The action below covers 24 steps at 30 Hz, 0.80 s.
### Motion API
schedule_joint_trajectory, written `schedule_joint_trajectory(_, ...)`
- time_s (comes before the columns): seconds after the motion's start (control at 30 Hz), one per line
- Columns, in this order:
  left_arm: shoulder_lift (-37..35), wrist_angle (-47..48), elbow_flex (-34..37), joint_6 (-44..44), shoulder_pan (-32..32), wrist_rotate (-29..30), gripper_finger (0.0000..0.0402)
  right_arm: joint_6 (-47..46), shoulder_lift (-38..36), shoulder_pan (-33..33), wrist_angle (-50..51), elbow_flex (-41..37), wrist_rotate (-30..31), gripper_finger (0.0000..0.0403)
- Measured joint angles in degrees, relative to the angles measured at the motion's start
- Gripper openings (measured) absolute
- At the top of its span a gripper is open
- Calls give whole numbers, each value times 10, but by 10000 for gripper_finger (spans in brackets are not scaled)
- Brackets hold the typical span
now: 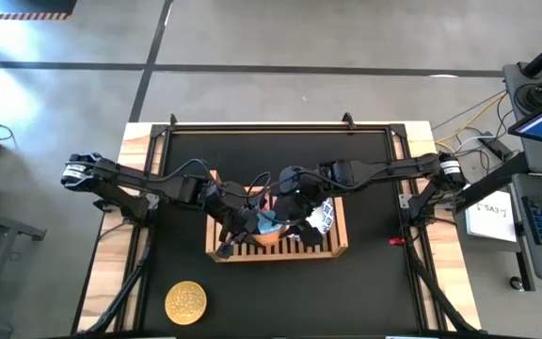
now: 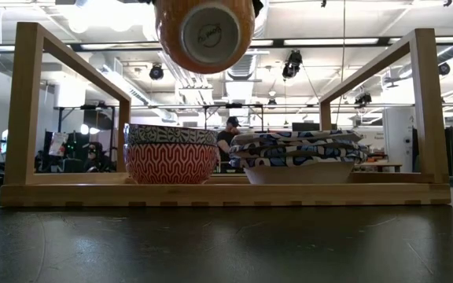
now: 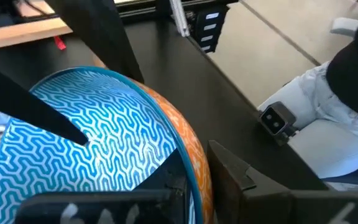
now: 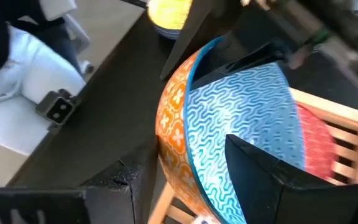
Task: Place and stack bowls onto a shelf
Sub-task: Stack the blue patterned bowl on top of the red patterned bowl on the shelf
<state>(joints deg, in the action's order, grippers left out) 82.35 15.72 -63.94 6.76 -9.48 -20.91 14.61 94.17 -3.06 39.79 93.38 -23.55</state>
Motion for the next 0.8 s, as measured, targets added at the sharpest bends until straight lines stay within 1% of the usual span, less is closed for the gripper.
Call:
schedule_joint_trajectory(0.13, 0, 25, 0, 3, 6, 25, 23, 0, -5, 1, 6, 19, 48, 174)
schedule_joint_trajectory(0.33, 0, 50, 0, 5, 26, 44, 24, 4, -5, 2, 57, 83, 100, 171)
schedule_joint_trajectory(0.4, 0, 65, 0, 5, 29, 69, 24, 0, -5, 1, 79, 105, 118, 171)
schedule_joint_trajectory(0.57, 4, 128, 0, 16, 33, 174, 24, -22, -5, 1, 131, 161, 176, 166)
schedule_joint_trajectory(0.7, 26, 151, 1, 13, 33, 198, 24, -44, -4, 2, 162, 194, 202, 159)
schedule_joint_trajectory(0.8, 49, 154, 2, 5, 32, 202, 25, -55, -4, 1, 180, 209, 207, 155)
